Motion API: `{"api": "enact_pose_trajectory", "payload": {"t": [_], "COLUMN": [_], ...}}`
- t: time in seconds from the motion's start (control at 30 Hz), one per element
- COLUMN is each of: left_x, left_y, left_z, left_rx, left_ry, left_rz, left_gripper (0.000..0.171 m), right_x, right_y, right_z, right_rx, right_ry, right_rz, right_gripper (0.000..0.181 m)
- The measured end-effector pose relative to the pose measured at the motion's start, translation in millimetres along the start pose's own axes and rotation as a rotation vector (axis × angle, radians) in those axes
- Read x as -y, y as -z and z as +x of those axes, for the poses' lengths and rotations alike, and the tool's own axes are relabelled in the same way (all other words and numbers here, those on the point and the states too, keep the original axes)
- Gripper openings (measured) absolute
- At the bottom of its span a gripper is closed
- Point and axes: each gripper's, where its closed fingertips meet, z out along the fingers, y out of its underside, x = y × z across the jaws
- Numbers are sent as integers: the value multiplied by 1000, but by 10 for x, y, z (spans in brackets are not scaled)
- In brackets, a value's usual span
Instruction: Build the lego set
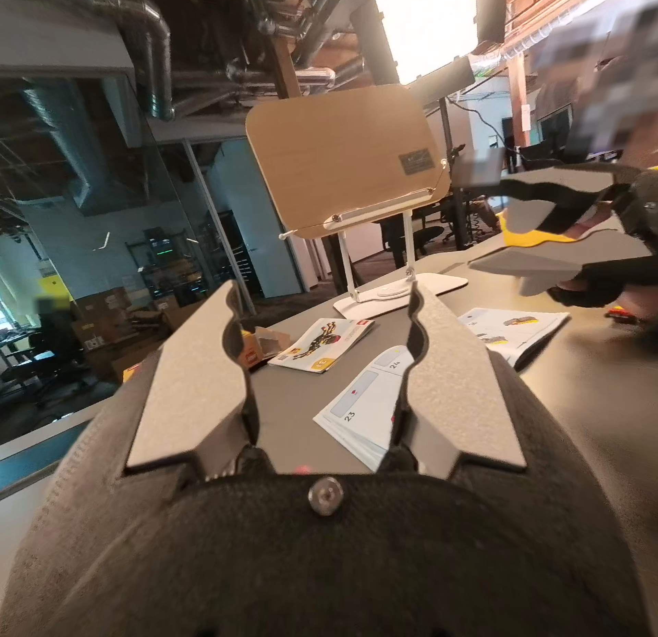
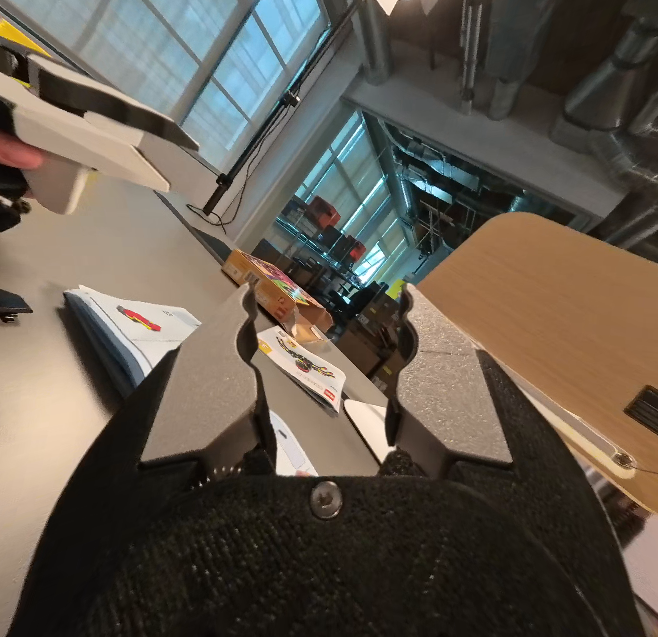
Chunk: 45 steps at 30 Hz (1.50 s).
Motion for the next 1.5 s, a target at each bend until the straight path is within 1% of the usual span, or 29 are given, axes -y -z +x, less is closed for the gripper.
{"api": "enact_pose_trajectory", "payload": {"t": [0.1,0.2,0.3,0.37,0.47,0.53,0.63,0.73,0.87,1.03,1.17,1.27,1.37,1.43,1.5], "left_x": [-43,-37,-35,-6,73,77,78,49,-52,-69,83,180,180,169,168], "left_y": [-6,11,65,120,208,266,342,377,389,380,369,346,348,392,487], "left_z": [-31,-61,-109,-116,-116,-137,-176,-227,-323,-353,-279,-115,-10,8,-1], "left_rx": [18,30,69,93,136,184,251,286,315,317,303,243,213,219,240], "left_ry": [-14,-4,-27,-95,-241,-320,-379,-384,-340,-287,-316,-348,-426,-468,-477], "left_rz": [-24,-20,-33,-41,-42,-75,-115,-143,-192,-182,-104,-54,-70,-96,-124], "left_gripper": [95,93,92,92,91,90,91,91,91,92,93,93,92,92,92], "right_x": [53,121,117,117,96,60,59,62,38,46,68,84,104,106,110], "right_y": [71,112,105,118,135,138,160,178,206,236,223,214,213,210,200], "right_z": [47,-49,-154,-136,-50,13,73,89,145,143,85,40,3,-12,-20], "right_rx": [-19,11,47,37,9,-17,-48,-59,-89,-83,-51,-33,-24,-22,-22], "right_ry": [7,70,135,143,111,93,86,89,80,72,62,71,90,101,100], "right_rz": [25,42,32,31,32,17,14,10,-9,-2,15,21,23,18,17], "right_gripper": [71,65,60,58,56,56,55,55,55,54,53,53,53,53,53]}}
